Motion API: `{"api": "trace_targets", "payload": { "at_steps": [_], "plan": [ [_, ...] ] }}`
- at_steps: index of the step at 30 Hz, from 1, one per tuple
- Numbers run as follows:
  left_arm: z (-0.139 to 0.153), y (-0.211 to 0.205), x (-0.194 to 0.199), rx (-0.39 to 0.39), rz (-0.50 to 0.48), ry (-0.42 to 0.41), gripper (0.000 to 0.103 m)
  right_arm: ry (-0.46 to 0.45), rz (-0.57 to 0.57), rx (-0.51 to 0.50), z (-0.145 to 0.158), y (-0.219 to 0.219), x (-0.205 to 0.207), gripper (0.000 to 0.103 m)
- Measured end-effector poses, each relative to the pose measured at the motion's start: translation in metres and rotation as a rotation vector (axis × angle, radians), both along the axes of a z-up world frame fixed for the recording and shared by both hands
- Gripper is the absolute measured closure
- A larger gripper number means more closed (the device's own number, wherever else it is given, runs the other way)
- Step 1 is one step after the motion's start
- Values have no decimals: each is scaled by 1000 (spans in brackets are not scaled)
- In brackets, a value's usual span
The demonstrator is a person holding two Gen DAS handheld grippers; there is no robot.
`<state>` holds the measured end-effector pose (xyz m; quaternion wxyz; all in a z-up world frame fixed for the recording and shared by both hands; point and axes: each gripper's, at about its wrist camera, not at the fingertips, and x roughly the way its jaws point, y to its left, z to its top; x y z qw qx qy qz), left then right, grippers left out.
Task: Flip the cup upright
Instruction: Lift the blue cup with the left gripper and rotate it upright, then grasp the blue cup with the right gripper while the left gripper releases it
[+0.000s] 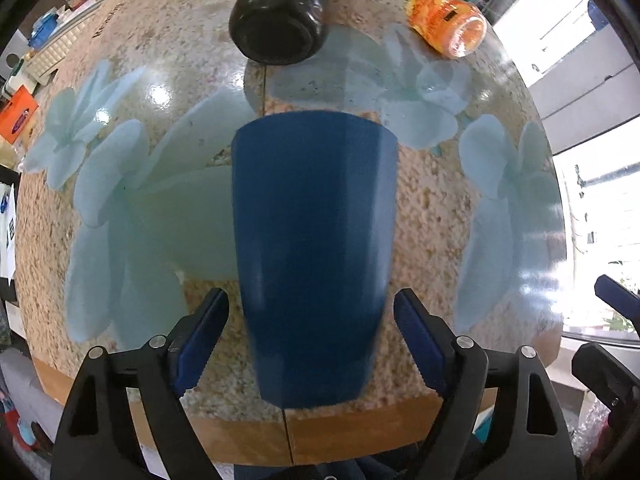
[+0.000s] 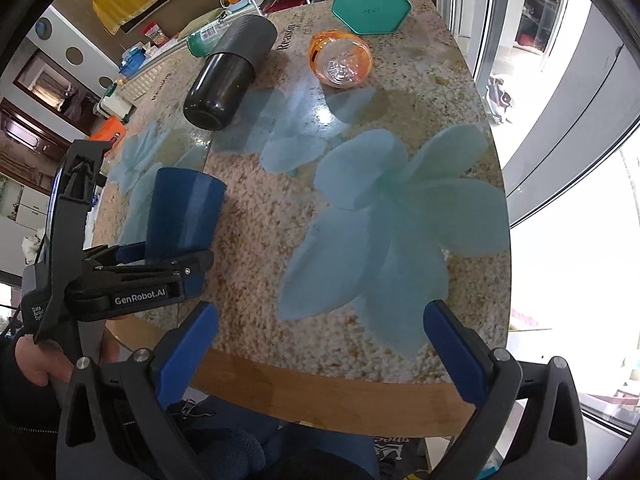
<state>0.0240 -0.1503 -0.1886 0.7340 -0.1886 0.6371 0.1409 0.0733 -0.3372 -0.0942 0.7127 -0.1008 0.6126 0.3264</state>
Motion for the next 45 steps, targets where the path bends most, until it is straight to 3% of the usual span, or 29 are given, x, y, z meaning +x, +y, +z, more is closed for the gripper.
{"api": "trace_targets", "payload": {
  "at_steps": [4, 14, 21, 25, 37, 45],
  "plan": [
    [8, -4, 3, -9, -3, 17, 0, 9, -4, 36, 4, -2, 0, 0],
    [43, -5, 7, -8, -37, 2, 0, 24, -65, 97, 13, -5, -1, 0],
    [74, 31, -36, -24, -52, -17, 0, 37, -85, 113, 15, 10, -5, 0],
    [81, 56, -51, -79, -34, -24, 0, 28, -95, 109, 15, 28, -7, 0],
    [79, 132, -69, -114, -108, -63, 0, 47, -127, 15, -4, 123, -16, 0],
    [64, 173, -81, -177, -166, -40, 0, 84, -166, -115, -41, 171, -12, 0]
  ]
}}
